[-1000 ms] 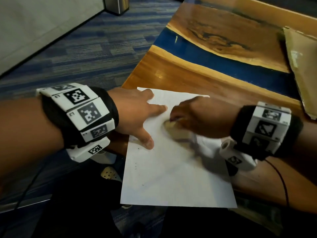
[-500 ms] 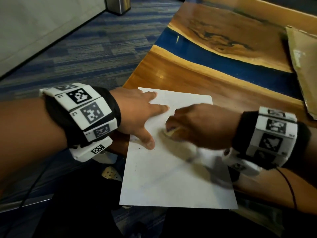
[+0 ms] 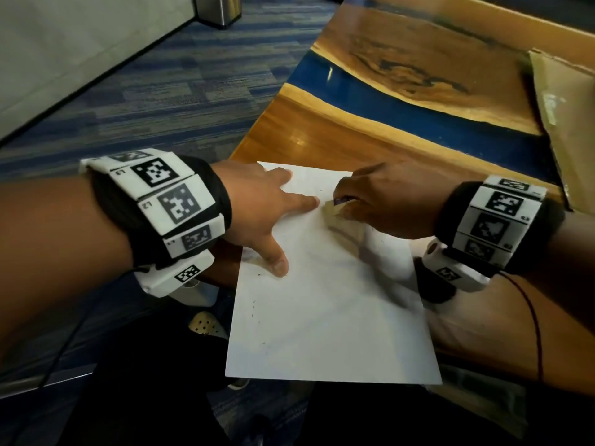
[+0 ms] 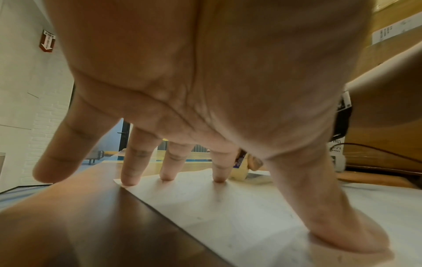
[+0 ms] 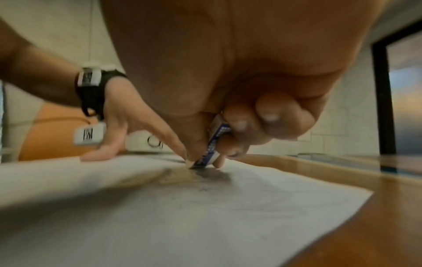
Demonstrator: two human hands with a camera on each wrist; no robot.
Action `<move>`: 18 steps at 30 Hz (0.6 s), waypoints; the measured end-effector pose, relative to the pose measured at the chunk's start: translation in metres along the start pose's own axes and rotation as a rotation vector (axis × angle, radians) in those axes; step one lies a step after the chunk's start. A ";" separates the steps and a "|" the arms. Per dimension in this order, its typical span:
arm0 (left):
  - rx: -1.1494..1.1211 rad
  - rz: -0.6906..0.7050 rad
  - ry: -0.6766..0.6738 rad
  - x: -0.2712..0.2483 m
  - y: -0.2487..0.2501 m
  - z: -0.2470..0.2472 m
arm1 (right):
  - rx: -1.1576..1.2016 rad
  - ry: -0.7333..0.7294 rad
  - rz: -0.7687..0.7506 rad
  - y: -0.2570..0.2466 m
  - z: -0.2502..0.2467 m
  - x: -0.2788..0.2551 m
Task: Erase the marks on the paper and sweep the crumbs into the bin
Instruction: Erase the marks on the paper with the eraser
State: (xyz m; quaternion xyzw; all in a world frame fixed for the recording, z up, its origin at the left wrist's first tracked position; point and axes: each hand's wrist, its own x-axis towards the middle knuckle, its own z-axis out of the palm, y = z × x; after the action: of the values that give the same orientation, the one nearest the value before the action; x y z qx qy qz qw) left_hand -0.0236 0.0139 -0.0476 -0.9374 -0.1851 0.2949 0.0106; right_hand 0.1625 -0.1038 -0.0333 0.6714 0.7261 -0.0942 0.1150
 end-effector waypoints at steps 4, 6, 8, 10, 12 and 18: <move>-0.006 0.001 -0.015 0.002 0.001 -0.003 | 0.036 -0.070 -0.249 -0.036 0.007 -0.016; -0.005 0.003 -0.015 0.003 0.002 -0.005 | 0.060 -0.087 -0.187 -0.027 0.006 -0.013; 0.001 0.002 -0.022 0.003 0.003 -0.006 | 0.030 -0.034 -0.007 -0.004 -0.001 -0.009; 0.012 -0.003 -0.030 0.002 0.005 -0.007 | -0.002 0.005 0.032 -0.003 0.002 -0.012; 0.011 -0.003 -0.032 0.002 0.005 -0.007 | 0.019 -0.012 -0.099 -0.027 0.009 -0.019; -0.010 -0.022 -0.047 0.000 0.004 -0.005 | 0.054 -0.012 0.116 0.002 0.009 -0.014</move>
State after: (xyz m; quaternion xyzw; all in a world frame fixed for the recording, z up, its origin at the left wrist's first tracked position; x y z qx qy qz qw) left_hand -0.0191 0.0106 -0.0437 -0.9281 -0.1970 0.3159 0.0048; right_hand 0.1657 -0.1201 -0.0379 0.7145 0.6825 -0.1110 0.1066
